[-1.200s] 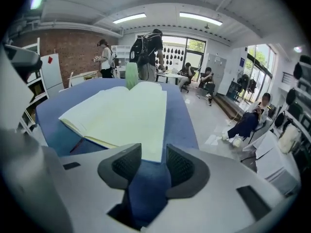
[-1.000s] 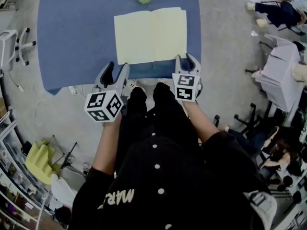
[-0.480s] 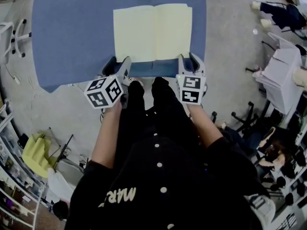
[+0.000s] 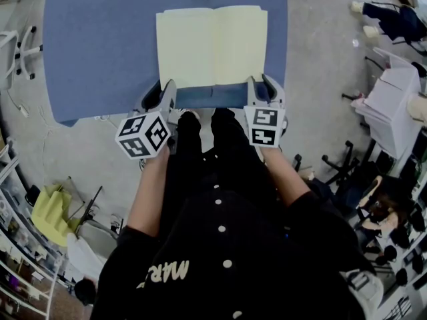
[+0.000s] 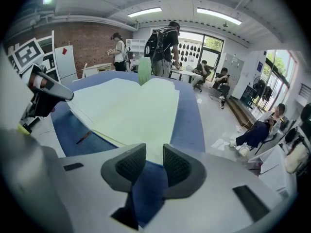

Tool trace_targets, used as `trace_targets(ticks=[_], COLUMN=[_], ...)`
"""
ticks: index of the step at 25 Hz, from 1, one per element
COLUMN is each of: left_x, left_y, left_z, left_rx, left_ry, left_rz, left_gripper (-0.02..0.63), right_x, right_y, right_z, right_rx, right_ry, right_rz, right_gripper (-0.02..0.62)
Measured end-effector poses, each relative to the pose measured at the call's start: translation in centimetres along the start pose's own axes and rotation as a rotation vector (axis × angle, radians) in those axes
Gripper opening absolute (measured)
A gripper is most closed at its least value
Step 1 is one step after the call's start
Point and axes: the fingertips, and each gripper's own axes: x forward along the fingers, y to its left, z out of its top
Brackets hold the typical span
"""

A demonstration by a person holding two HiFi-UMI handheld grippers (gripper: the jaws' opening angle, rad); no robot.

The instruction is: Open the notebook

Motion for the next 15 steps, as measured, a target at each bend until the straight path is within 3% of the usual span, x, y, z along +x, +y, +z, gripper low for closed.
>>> trace_targets(ticks=[3,10,15], left_x=[-0.5,-2.0,-1.2], left_y=[-0.9,-8.2,-14.4], left_z=[1.1,3.7,3.6], left_rx=[0.003,0.061,0.116], left_ry=[-0.063,-0.144,-0.145], left_rz=[-0.035,-0.208,-0.326], left_gripper=[0.041,0.021,0.02], right_x=[0.2,-0.3,-0.4], right_y=[-0.1,-0.5,-1.1], right_z=[-0.1,0.2,-0.2], right_rx=[0.006,0.03,0.054], right_ry=[0.005,0.011,0.012], right_rz=[0.004,0.022,0.051], right_gripper=[0.109,0.134,0.157])
